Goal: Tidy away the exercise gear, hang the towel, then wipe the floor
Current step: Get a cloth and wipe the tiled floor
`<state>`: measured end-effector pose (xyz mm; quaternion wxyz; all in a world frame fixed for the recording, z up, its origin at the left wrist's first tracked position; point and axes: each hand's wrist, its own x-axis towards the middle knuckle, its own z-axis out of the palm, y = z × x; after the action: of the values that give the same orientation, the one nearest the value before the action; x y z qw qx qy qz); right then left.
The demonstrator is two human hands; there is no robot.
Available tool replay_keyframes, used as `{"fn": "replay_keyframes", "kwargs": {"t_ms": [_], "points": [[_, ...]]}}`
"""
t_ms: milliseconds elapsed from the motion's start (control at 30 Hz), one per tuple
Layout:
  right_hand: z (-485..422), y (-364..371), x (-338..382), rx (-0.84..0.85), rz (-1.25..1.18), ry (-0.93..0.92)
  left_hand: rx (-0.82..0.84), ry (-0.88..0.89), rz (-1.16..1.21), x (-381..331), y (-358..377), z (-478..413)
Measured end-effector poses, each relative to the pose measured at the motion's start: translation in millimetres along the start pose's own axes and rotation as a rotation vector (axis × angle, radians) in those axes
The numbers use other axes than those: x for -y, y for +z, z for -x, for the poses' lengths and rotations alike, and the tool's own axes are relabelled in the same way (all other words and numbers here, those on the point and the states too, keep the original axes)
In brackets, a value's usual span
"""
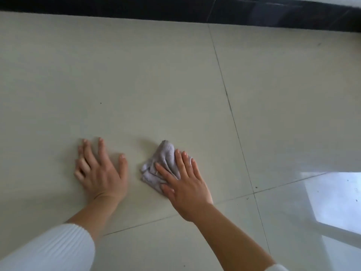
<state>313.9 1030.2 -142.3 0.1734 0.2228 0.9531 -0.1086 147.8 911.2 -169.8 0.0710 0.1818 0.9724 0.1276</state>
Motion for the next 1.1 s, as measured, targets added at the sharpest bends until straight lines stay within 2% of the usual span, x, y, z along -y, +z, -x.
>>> {"fn": "replay_keyframes", "kwargs": {"t_ms": [67,167,367,433,533,633,733,867,967,1033,1100], "points": [[31.4,10.0,-6.9,0.011,0.05,0.045,0.009,0.005,0.013,0.1,-0.9,1.5],[52.6,10.9,-29.4,0.002,0.038,0.222,-0.01,0.012,0.029,1.7,0.8,2.3],[7.4,-11.7,-102.7,-0.112,0.092,0.405,-0.072,0.037,0.031,5.3,7.5,-0.7],[-11.9,-19.1,-113.7,-0.088,0.048,0.457,-0.066,0.028,0.027,7.3,7.6,0.6],[-29.8,-19.5,-112.7,-0.072,-0.171,0.487,-0.01,0.038,-0.016,8.1,5.1,3.0],[-32.2,-14.4,-94.8,-0.081,-0.209,0.398,0.149,0.07,-0.043,12.6,-2.8,-3.5],[-15.6,-3.1,-59.0,-0.085,-0.176,0.154,0.327,0.079,-0.07,17.8,-12.4,-2.8],[38.8,27.1,-12.7,-0.067,-0.086,-0.195,0.319,0.098,-0.145,2.4,-20.4,5.0],[75.2,48.6,-34.0,-0.103,0.063,-0.396,0.304,0.208,-0.322,-3.6,-27.7,16.4],[86.0,50.9,-68.2,-0.136,0.125,-0.365,0.308,0.26,-0.333,3.0,-29.0,37.8],[92.3,44.4,-104.5,-0.166,0.103,-0.178,0.291,0.266,-0.266,13.4,-27.8,67.0]]}}
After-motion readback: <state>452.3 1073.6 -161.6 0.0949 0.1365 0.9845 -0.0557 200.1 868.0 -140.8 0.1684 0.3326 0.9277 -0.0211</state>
